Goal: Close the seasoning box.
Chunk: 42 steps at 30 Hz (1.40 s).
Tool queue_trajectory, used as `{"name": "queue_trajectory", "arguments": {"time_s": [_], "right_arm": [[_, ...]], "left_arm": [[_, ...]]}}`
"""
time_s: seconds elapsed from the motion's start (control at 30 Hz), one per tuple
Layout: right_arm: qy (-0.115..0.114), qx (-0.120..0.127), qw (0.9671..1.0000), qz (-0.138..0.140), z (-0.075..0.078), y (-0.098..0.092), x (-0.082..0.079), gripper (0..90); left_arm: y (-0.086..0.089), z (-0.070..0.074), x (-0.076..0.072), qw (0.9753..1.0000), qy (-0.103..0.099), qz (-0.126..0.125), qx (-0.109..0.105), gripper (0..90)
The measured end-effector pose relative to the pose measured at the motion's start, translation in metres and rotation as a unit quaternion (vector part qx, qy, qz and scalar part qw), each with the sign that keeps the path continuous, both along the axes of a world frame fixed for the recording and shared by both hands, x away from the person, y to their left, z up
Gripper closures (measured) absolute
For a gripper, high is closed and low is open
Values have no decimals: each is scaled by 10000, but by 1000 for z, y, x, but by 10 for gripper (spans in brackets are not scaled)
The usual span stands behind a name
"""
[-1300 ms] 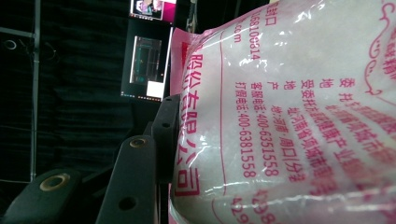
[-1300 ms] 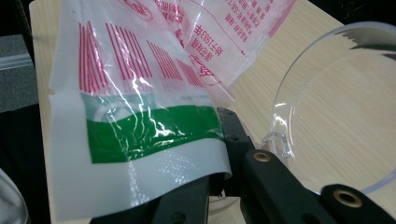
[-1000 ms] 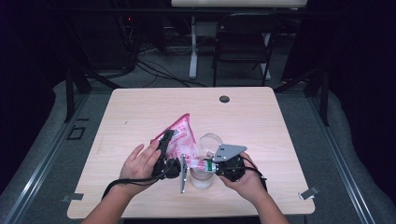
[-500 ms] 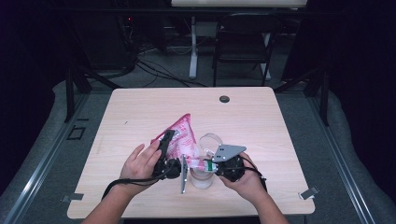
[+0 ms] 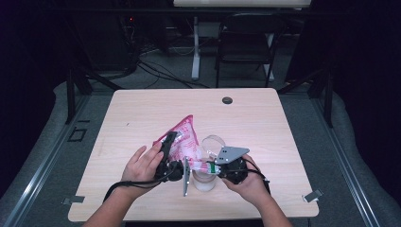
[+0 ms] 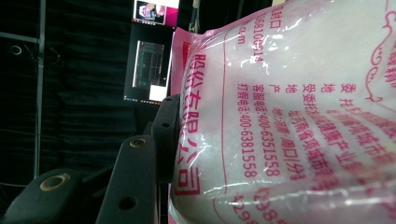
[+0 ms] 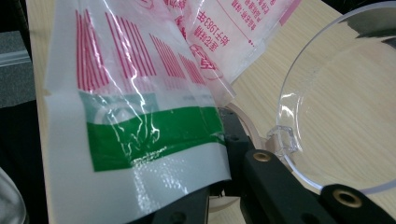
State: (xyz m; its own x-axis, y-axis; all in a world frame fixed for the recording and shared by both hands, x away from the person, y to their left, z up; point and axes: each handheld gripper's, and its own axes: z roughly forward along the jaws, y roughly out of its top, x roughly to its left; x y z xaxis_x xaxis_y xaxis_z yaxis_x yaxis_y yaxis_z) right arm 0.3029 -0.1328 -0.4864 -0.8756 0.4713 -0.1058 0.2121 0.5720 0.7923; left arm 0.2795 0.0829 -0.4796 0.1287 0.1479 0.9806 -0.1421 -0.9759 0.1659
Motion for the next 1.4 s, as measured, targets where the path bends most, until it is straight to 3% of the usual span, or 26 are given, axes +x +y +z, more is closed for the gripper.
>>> {"name": "queue_trajectory", "arguments": {"time_s": [1.4], "right_arm": [[39, -20, 10000, -9, -3, 0, 1, 900]], "left_arm": [[-1, 2, -1, 9999, -92, -59, -20, 609]]}}
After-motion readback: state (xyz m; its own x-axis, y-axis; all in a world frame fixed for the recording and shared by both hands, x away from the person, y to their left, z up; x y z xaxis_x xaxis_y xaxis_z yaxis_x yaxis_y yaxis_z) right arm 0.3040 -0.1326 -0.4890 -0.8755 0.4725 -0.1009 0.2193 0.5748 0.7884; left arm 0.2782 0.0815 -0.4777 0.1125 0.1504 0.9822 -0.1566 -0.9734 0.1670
